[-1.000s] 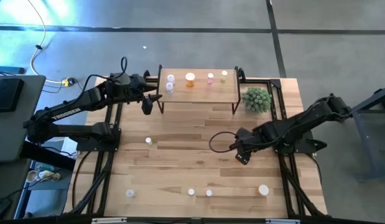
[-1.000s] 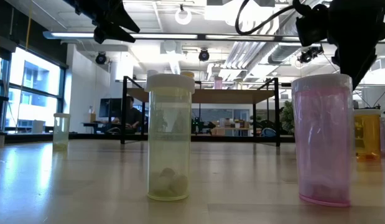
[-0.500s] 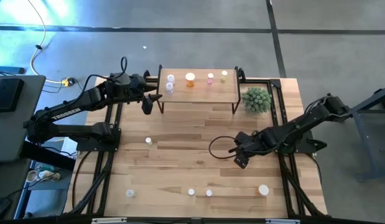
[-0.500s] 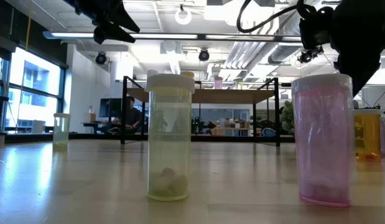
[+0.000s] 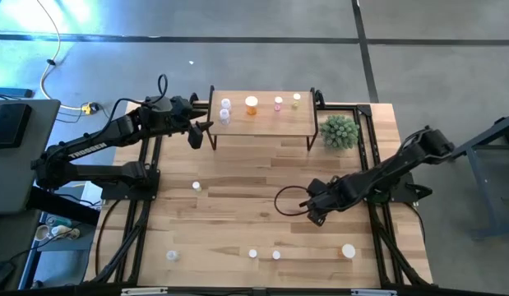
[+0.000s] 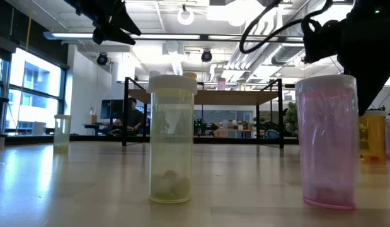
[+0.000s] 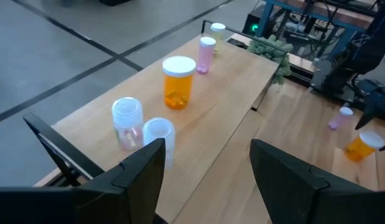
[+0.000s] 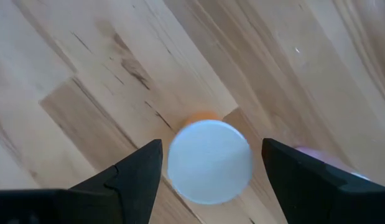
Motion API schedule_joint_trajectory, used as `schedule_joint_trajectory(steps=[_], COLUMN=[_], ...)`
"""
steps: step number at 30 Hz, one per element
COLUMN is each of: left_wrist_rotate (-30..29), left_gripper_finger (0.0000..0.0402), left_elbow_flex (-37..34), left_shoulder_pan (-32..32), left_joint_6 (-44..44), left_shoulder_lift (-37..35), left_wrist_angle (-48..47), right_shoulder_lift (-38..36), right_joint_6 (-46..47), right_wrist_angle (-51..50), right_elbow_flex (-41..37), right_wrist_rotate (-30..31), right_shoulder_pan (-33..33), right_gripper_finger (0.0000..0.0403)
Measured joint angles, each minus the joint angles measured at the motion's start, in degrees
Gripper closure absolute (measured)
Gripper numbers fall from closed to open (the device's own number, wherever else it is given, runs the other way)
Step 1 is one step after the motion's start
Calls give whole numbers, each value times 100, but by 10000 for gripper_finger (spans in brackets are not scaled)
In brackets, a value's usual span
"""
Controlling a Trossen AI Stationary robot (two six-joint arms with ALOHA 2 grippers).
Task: Pick and place medicine bottles onto shelf by color
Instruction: Put the top orange pill bottle aligned with the other orange pill bottle on the shelf
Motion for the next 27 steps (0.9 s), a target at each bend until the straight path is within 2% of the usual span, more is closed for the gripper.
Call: schedule_joint_trajectory(steps=[16,27], left_wrist_rotate=[0,0], left_gripper_finger=[177,177], left_elbow_flex=[0,0], left_shoulder_pan=[0,0], left_joint_6=[5,3], left_shoulder_lift=[0,0], left_wrist_angle=[-4,-4], right_shoulder_lift=[276,276], right_joint_6=[138,142], right_wrist_angle=[32,34], right_elbow_flex=[0,0], right_wrist_rotate=[-200,-201], right_shoulder_pan=[14,22], right_gripper_finger=[139,197])
